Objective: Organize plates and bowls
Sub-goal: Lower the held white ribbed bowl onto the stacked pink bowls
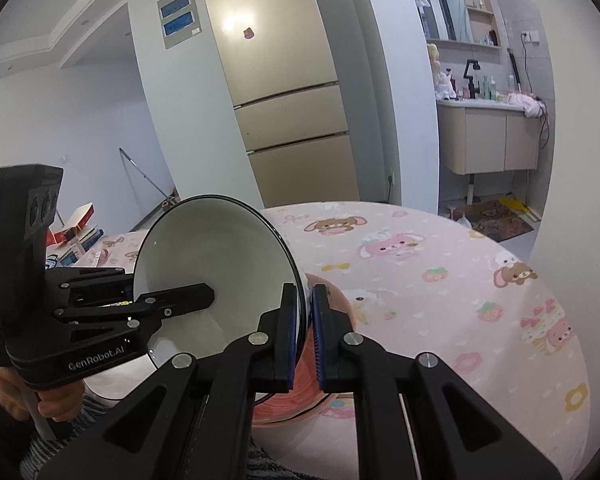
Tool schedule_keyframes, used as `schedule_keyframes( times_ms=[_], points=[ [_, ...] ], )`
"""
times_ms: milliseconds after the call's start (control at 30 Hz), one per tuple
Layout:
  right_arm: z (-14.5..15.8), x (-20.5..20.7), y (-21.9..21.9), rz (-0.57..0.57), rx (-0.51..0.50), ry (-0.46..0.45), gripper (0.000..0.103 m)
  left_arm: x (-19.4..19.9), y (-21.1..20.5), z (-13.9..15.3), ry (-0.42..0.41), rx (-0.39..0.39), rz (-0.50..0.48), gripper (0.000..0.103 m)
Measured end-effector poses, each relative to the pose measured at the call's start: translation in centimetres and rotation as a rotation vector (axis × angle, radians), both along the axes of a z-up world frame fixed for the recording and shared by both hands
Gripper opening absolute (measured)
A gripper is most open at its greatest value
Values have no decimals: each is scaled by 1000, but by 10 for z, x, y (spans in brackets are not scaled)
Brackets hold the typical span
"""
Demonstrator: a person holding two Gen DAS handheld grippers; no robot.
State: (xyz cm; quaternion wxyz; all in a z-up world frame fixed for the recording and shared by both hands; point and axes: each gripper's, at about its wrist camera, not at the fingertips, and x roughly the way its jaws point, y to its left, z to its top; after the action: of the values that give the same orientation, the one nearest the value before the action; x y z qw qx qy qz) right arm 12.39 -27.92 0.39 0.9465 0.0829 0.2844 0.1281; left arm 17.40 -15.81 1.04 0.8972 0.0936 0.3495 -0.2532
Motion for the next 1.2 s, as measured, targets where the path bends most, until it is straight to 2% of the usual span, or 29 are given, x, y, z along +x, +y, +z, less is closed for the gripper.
schedule_keyframes(
  times_ms=[133,333,500,567,767,967,1067,1200],
  points=[
    [-5,3,1,-5,-5,18,7,-3,-6,-4,-44,54,9,17],
    [-10,4,2,-12,-14,34,7,-2,-7,-7,-63,72,11,17],
    [-10,2,14,-33,-103,29,8,1,-11,-16,-52,108,5,19],
    [-10,1,18,-39,-130,20,8,2,-11,-17,-47,107,3,19],
    [-10,2,13,-43,-114,26,8,1,-9,-16,-39,91,-1,19],
    [-5,-5,19,-96,-184,-14,10,2,-2,-13,-37,36,7,20],
    [-5,-5,17,-86,-163,-19,10,-2,1,-6,-57,3,4,20],
    [-5,-5,16,-88,-164,-20,10,-2,-1,-9,-59,13,5,20]
  ],
)
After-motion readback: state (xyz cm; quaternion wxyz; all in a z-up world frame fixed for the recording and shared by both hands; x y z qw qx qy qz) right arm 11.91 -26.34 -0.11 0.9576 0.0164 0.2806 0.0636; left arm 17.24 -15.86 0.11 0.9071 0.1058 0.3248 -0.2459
